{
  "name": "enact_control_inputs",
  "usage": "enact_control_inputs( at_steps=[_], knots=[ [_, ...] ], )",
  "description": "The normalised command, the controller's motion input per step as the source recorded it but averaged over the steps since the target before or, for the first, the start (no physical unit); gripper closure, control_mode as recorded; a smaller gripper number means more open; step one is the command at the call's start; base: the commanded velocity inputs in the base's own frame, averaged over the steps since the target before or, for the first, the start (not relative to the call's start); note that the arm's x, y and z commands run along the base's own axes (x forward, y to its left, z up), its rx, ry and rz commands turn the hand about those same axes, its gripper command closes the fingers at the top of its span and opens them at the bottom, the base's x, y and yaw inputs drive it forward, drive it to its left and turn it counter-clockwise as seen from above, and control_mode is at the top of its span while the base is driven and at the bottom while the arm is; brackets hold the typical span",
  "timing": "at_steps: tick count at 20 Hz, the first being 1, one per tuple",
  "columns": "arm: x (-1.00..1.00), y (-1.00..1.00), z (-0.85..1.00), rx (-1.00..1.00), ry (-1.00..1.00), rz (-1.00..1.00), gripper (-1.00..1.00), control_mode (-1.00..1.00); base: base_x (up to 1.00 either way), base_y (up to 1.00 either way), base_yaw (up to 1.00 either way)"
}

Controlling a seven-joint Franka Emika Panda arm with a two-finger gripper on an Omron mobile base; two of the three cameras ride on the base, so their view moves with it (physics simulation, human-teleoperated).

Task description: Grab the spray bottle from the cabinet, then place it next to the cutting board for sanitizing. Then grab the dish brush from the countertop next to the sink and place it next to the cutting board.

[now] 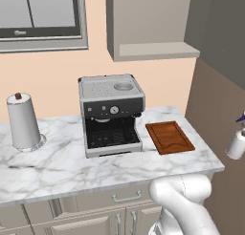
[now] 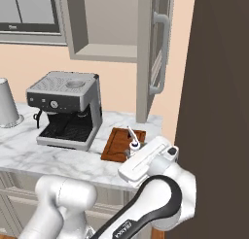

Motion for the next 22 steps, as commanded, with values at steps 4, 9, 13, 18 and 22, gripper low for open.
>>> enact_control_inputs(
  at_steps=[4,9,13,18,22],
  knots=[
    [0.52,-0.01,-0.43,0.00,0.00,0.06,1.00,-1.00,0.00,0.00,0.00],
    [0.61,0.01,-0.30,-0.03,0.00,0.01,1.00,-1.00,0.00,0.00,0.00],
    [0.54,0.00,-0.27,-0.01,0.03,0.00,1.00,-1.00,0.00,0.00,0.00],
    [0.38,0.00,-0.34,0.00,0.07,0.00,1.00,-1.00,0.00,0.00,0.00],
    [0.30,0.00,-0.32,0.00,0.03,0.00,1.00,-1.00,0.00,0.00,0.00]
  ],
)
